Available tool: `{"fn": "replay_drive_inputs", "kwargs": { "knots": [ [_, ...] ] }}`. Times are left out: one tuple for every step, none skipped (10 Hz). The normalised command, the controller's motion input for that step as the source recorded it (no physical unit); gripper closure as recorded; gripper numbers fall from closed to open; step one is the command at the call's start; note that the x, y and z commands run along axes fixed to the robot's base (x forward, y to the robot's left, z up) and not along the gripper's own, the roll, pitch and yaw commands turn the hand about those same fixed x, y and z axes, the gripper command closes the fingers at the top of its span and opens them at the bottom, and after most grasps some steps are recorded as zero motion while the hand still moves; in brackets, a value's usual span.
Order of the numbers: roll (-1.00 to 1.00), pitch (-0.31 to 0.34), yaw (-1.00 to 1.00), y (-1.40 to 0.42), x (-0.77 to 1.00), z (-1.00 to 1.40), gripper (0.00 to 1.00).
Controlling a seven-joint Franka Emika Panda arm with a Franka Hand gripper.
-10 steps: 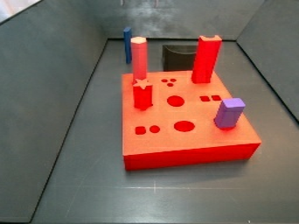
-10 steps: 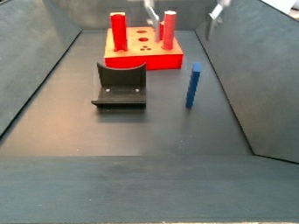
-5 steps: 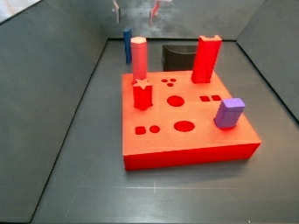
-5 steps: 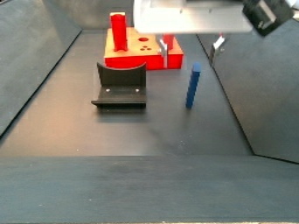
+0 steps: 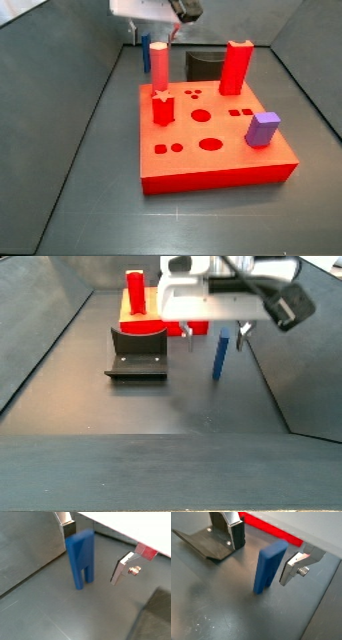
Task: Pick up the square-circle object. Move up. Rotate the square-circle object. Move to above the board. Insert the square-circle object.
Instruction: Pick up the square-circle object, then move up.
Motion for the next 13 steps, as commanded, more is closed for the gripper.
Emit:
{"fn": "replay_drive_inputs", "kwargs": {
  "knots": [
    [0.0,0.0,0.0,0.0,0.0,0.0,0.0],
    [0.0,0.0,0.0,0.0,0.0,0.0,1.0],
    [0.0,0.0,0.0,0.0,0.0,0.0,1.0],
    [0.0,0.0,0.0,0.0,0.0,0.0,1.0],
    [0.0,0.0,0.0,0.0,0.0,0.0,1.0],
    [0.0,0.0,0.0,0.0,0.0,0.0,1.0],
    [0.0,0.0,0.0,0.0,0.0,0.0,1.0],
    [0.0,0.0,0.0,0.0,0.0,0.0,1.0],
    [0.0,0.0,0.0,0.0,0.0,0.0,1.0],
    [0.0,0.0,0.0,0.0,0.0,0.0,1.0],
    [0.0,0.0,0.0,0.0,0.0,0.0,1.0],
    [0.0,0.0,0.0,0.0,0.0,0.0,1.0],
    [0.0,0.0,0.0,0.0,0.0,0.83,1.0]
  ]
}}
